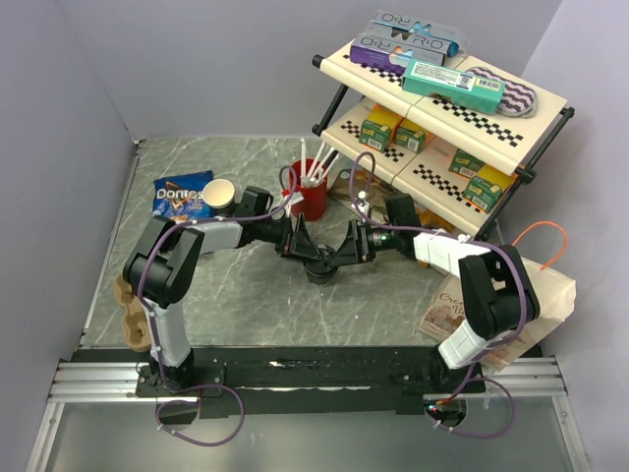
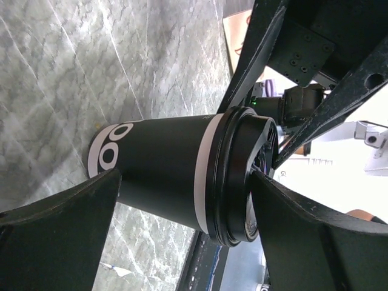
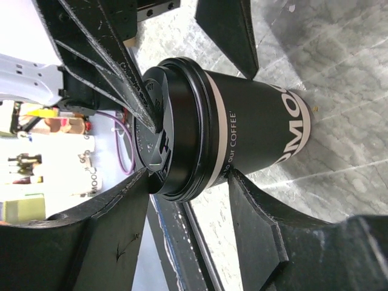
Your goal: Pack the takeout coffee
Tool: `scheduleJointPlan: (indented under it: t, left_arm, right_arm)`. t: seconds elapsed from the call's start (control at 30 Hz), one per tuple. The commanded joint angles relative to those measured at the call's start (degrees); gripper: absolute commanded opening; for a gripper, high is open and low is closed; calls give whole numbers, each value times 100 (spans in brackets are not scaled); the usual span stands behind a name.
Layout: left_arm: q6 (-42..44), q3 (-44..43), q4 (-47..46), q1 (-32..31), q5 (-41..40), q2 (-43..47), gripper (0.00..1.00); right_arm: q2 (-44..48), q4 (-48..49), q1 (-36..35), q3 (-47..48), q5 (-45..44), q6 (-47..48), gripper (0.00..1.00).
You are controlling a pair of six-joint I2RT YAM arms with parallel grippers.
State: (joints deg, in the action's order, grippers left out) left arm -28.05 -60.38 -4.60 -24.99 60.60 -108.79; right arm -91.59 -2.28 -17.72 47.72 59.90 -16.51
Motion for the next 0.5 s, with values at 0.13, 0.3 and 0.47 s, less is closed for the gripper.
scheduleJointPlan:
  t: [0.13, 0.3, 0.47]
  left_arm:
    - [186, -97, -199, 214, 5, -494, 92]
    - [221, 0, -287, 267, 5, -529, 92]
    - [204, 70, -401, 267, -22, -599, 92]
  right_arm:
    - [-649, 202, -39, -35, -154, -36, 55]
    - [-711, 553, -39, -210, -277, -45, 54]
    - [-825, 694, -48, -299, -330, -36, 53]
